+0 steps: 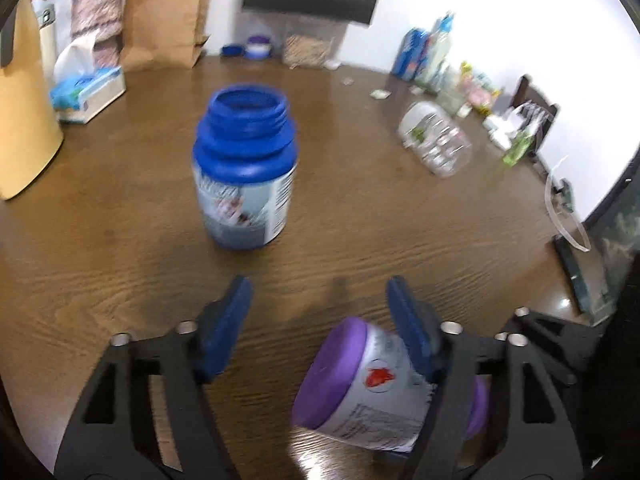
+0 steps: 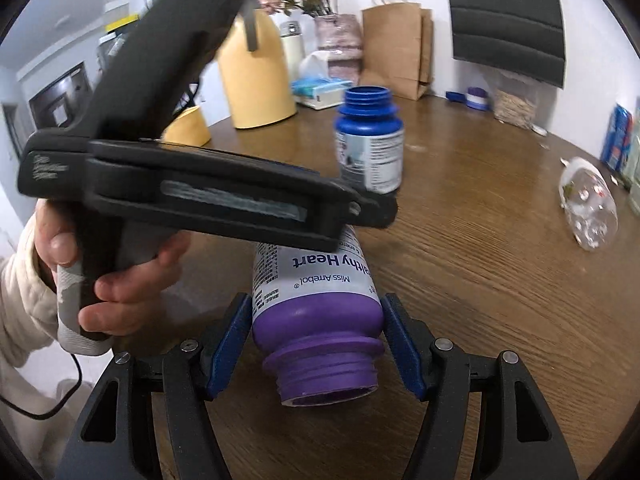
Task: Flip cup upright
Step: 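Lift the purple-capped bottle with the right gripper while the left gripper grasps its body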
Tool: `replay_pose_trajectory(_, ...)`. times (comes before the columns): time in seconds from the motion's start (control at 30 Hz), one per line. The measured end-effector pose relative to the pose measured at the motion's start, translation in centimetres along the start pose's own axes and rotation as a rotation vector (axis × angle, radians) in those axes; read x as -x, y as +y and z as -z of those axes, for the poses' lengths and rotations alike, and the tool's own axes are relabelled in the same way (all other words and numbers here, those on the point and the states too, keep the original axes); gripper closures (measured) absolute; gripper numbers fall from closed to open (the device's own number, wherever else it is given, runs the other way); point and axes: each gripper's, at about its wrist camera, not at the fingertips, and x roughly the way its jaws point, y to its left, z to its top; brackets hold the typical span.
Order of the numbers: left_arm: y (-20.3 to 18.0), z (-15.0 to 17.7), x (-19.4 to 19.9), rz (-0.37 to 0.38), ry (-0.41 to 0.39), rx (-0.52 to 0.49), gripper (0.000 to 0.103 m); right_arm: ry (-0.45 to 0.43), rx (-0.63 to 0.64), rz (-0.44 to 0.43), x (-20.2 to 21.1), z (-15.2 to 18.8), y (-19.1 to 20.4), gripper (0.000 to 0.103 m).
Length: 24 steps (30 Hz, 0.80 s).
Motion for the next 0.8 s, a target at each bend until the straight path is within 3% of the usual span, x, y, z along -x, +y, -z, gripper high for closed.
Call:
replay_pose_trajectory(0.13,1.0,0.0,1.0,-0.046,-0.023,0.030,0.046,-0.016,-0.023,0.072,0.6,0.7,-0.4,0.026)
replay_pose_trajectory(0.27,1.2,0.1,1.9,-0.058,-0.046,0.028,0.046,-0.050,-0.139,0.118,1.4,0.9,-2.5,0.023)
replay_pose_trajectory(0.37,0.4,0.4,2.3,-0.074,-0.061,-0.008,0.046,-0.077,-0.207,0.199,2.0,0.8,-3.8,0.023)
replay_pose_trajectory(0.47,-0.4,0.3,2.0,-0.114,-0.058,-0.052,0.046,-0.098,-0.281,0.220,2.7,1.3,-5.0,0.023)
replay_pose_trajectory(0.53,-0.7,0.2,2.1,-0.102,-0.042,-0.062,0.044,-0.102,-0.309,0.236,3.1,1.4,-5.6,0.023)
replay_pose_trajectory(0.67,-2.3,0.0,3.5,-0.004,-0.041,-0.100,0.021,-0.116,-0.353,0.251,4.1,1.8,-6.5,0.023)
replay_pose_trajectory(0.8,-5.1,0.3,2.5,0.050,0.026,-0.225,0.014,-0.148,-0.417,0.276,5.8,2.4,-7.9,0.023)
